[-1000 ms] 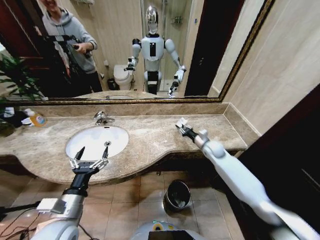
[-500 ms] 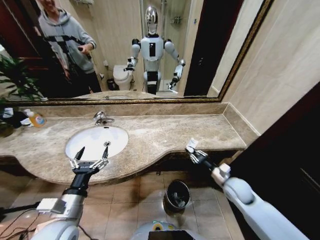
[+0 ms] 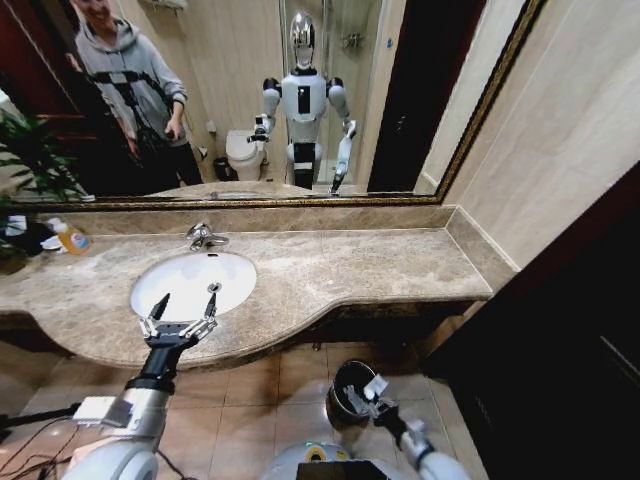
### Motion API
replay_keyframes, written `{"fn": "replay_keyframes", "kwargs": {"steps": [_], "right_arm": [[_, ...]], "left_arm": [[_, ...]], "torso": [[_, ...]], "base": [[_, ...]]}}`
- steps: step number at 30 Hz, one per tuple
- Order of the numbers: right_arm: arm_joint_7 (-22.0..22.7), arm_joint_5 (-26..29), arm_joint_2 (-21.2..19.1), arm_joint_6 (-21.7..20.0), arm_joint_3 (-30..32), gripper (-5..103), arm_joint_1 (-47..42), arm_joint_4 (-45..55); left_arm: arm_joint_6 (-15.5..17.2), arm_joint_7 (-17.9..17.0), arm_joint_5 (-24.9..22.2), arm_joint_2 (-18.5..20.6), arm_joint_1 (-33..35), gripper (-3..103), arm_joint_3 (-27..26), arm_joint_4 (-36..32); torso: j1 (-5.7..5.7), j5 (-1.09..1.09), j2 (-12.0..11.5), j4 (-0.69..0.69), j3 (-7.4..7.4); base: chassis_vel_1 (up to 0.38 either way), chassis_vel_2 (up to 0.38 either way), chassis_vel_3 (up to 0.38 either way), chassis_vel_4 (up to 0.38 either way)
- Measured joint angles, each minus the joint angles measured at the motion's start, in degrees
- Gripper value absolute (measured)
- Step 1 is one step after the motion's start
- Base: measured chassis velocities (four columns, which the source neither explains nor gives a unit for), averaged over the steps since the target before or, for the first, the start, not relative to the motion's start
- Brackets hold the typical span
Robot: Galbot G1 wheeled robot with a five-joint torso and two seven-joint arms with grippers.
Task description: Pick up the trash from the sink and place it in the trash bin.
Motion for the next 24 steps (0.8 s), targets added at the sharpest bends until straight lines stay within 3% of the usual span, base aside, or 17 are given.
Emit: {"fn": "replay_keyframes", "kwargs": {"steps": [5,12,24], "right_arm": [[-1.3,-3.9,1.9,0.8,-2.8,21,8.5,-13.3],[-3.2,-4.1,2.7,4.1,-4.5,21,14.6,-24.4],[-5.9,-5.2,4.2,6.9,-6.1,21,20.8,-33.4]], "left_arm": [[0.0,0.0,0.0,0.0,0.0,100,0.0,0.0],[0.0,0.0,0.0,0.0,0.0,100,0.0,0.0],[0.0,0.0,0.0,0.0,0.0,100,0.0,0.0]], "torso": [[0.01,-0.01,0.0,-0.01,0.01],[0.00,-0.02,0.0,-0.02,0.01],[0.00,-0.01,0.0,-0.02,0.00]], "base": [[0.000,0.000,0.000,0.000],[0.000,0.000,0.000,0.000],[0.000,0.000,0.000,0.000]]}}
